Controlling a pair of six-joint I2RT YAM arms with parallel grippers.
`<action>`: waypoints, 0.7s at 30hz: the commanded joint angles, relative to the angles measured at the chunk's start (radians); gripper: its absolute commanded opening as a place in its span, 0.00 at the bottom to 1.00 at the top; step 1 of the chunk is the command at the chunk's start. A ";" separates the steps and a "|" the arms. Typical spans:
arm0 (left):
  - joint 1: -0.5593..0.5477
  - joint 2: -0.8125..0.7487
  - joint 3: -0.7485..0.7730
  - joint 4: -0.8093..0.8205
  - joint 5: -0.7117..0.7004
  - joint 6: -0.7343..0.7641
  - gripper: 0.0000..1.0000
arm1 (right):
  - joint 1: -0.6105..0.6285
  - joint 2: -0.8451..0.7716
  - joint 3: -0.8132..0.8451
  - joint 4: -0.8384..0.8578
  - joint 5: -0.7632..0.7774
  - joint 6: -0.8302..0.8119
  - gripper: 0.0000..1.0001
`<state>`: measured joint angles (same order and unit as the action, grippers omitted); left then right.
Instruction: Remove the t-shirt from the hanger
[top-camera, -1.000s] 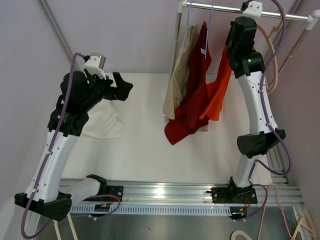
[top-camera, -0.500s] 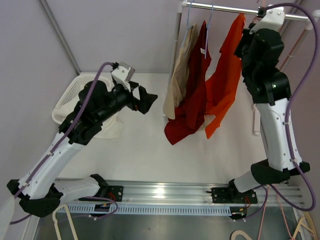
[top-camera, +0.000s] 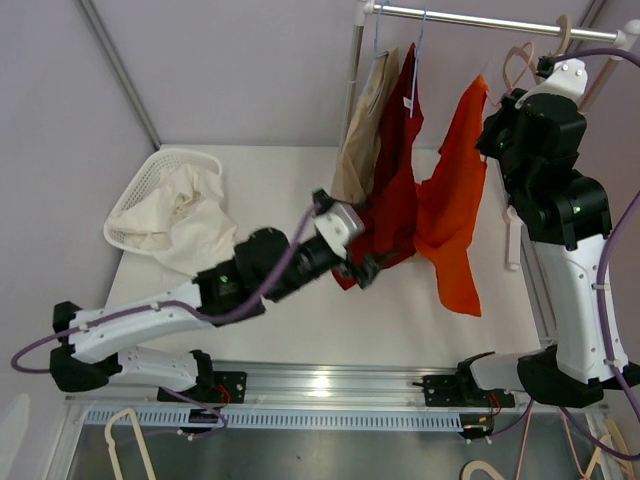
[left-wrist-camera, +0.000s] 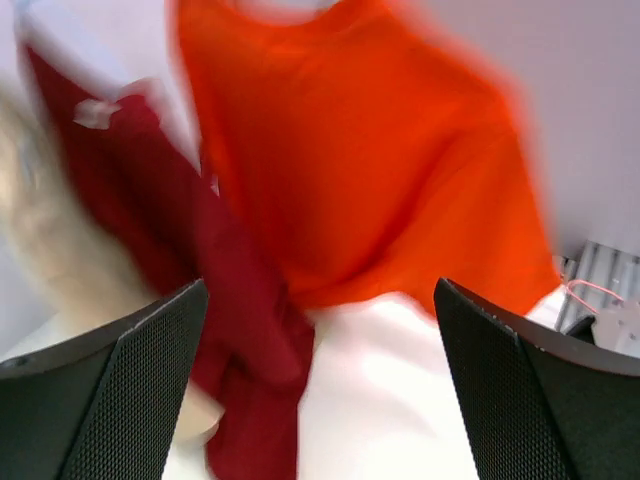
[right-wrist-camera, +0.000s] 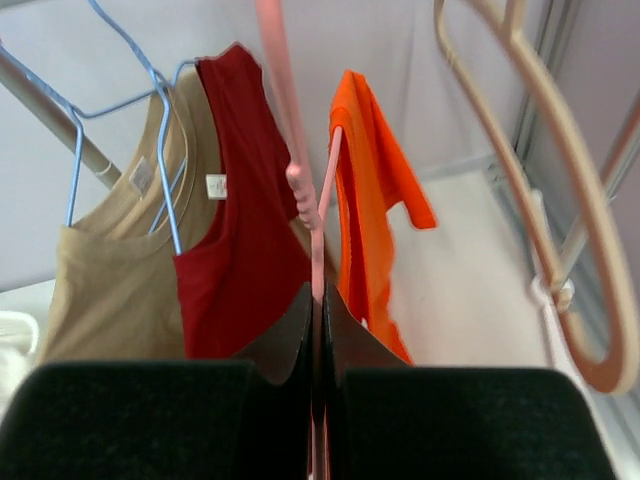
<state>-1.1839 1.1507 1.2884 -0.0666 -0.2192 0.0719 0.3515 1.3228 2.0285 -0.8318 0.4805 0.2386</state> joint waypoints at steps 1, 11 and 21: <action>-0.193 0.075 -0.087 0.371 -0.164 0.333 1.00 | 0.004 -0.011 0.015 -0.010 -0.020 0.129 0.00; -0.352 0.296 -0.176 0.778 -0.178 0.503 0.99 | 0.026 -0.010 0.045 -0.012 0.033 0.150 0.00; -0.243 0.426 -0.046 0.653 -0.200 0.343 0.99 | 0.032 -0.028 0.042 -0.015 -0.002 0.154 0.00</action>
<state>-1.4708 1.5684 1.1774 0.5972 -0.4324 0.5125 0.3740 1.3270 2.0338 -0.8852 0.4881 0.3714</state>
